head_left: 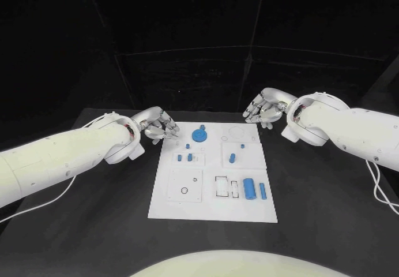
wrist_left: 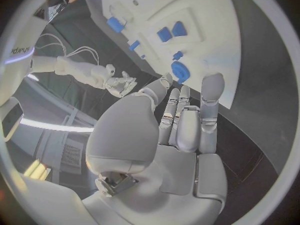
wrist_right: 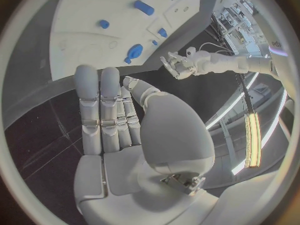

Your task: Assemble the parts on the task board

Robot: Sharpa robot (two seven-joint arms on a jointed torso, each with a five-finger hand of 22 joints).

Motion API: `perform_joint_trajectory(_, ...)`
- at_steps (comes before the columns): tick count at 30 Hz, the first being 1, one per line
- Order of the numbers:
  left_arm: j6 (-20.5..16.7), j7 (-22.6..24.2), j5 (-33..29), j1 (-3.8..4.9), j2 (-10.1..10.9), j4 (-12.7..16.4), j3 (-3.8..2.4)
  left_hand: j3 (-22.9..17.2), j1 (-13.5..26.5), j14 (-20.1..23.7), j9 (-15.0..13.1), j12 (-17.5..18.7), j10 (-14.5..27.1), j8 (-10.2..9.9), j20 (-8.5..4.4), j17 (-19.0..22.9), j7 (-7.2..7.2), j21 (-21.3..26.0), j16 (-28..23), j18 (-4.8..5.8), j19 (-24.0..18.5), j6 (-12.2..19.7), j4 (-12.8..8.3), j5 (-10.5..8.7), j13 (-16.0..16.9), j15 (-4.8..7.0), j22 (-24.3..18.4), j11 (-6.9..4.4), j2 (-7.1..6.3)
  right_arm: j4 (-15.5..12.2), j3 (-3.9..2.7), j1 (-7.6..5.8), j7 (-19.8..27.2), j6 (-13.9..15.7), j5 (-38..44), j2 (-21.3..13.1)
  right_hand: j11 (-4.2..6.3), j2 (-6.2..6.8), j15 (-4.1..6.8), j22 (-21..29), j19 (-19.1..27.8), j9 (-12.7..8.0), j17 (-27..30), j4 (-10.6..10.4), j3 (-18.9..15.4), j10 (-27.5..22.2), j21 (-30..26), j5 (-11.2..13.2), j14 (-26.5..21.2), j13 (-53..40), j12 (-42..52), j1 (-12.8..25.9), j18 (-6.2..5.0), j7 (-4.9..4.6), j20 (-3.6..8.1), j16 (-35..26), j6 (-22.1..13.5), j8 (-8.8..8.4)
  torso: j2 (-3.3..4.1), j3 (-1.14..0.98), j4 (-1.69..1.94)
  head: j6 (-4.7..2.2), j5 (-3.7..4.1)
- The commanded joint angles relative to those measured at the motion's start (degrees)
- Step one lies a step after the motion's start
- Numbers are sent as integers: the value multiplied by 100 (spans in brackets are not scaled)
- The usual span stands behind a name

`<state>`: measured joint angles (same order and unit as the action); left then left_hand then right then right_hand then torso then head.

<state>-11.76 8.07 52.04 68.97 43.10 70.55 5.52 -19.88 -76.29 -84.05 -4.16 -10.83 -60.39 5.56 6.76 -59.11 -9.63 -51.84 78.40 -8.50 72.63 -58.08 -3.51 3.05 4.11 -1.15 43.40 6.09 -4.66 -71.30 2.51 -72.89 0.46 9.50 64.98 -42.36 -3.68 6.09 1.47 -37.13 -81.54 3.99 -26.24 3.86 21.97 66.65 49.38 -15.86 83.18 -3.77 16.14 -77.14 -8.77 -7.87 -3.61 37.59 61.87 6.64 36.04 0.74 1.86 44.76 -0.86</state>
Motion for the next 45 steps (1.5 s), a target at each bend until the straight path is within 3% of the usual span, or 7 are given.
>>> perform_joint_trajectory(1, -273, 1027, -2503, 8, 127, 266, -7, -50, 48, 125, 11, -51, -126, 37, -8, 394, 1, 361, -202, -164, -218, -63, 40, -17, -4, 33, -376, -24, 42, -129, 0, 67, -408, 319, 1575, -66, 19, 3, 14, -785, -144, -7, -470, -6, 56, 27, 708, 53, 132, -10, -33, -32, 155, -6, 34, 572, 50, -61, 4, -1, -11, -34, 111)
perform_joint_trajectory(2, -251, 1174, -2894, 6, 168, 347, -7, -71, 54, 172, 12, -82, -185, 45, -12, 520, 8, 472, -266, -184, -288, -84, 49, -14, 1, 43, -488, -33, 58, -169, 0, 101, -474, 313, 1760, -85, 18, 6, 13, -910, -166, -7, -659, -8, 63, 15, 821, 65, 173, -9, -44, -26, 175, -7, 28, 758, 50, -70, 2, 1, -9, -57, 172)
perform_joint_trajectory(6, -163, 1610, -4020, -3, 293, 624, -6, -107, 84, 232, 5, -186, -365, 95, -38, 651, 38, 613, -342, -208, -381, -182, 76, -12, 25, 74, -608, -84, 86, -292, 0, 243, -702, 251, 2360, -114, 2, 41, -10, -1142, -201, -10, -831, -16, 75, -62, 1043, 121, 179, 9, -105, 6, 221, 1, -17, 961, 40, -99, 4, 2, -6, -104, 256)
perform_joint_trajectory(12, -104, 1900, -4743, -19, 379, 863, -4, -173, 47, 343, 14, -232, -416, 109, -61, 920, 61, 694, -486, -207, -452, -205, 56, -7, 28, 97, -646, -111, 118, -323, 0, 443, -864, 196, 2872, -67, -55, 114, -70, -1243, -180, -22, -858, -33, 102, -250, 1146, 222, 142, 26, -237, 53, 242, -16, -64, 1028, -59, -182, 2, -3, -1, -121, 330)
perform_joint_trajectory(23, -27, 2025, -4971, -31, 397, 931, -3, -171, 99, 365, 31, -297, -476, 85, -71, 965, 42, 734, -513, -203, -470, -157, 74, -4, 42, 103, -664, -115, 91, -278, 0, 631, -721, 251, 3070, 71, -93, 193, -99, -1642, -214, -18, -1356, -27, 177, -335, 1501, 261, 195, 25, -324, 57, 284, -52, -102, 1546, -164, -278, 15, -2, 1, -142, 334)
perform_joint_trajectory(32, -20, 1985, -4984, -31, 397, 953, -2, -166, 112, 368, 36, -320, -481, 70, -69, 972, 7, 748, -518, -200, -472, -118, 74, -2, 46, 95, -670, -100, 69, -338, -1, 665, -687, 36, 3066, 109, -101, 276, -111, -2047, -251, -16, -1747, -18, 191, -324, 1833, 201, 229, 15, -334, 84, 332, -60, -125, 1941, -213, -289, 24, 3, -1, -111, 280)
perform_joint_trajectory(45, 0, 1943, -4986, -31, 385, 953, -2, -167, 109, 370, 36, -325, -482, 69, -68, 979, 2, 750, -520, -199, -472, -113, 70, -1, 47, 93, -671, -97, 65, -326, -1, 678, -637, -79, 3046, 212, -101, 244, -107, -2163, -237, -10, -1846, 8, 261, -317, 1940, 187, 206, 16, -337, 28, 338, -62, -136, 2070, -197, -279, 28, -1, -3, -95, 264)
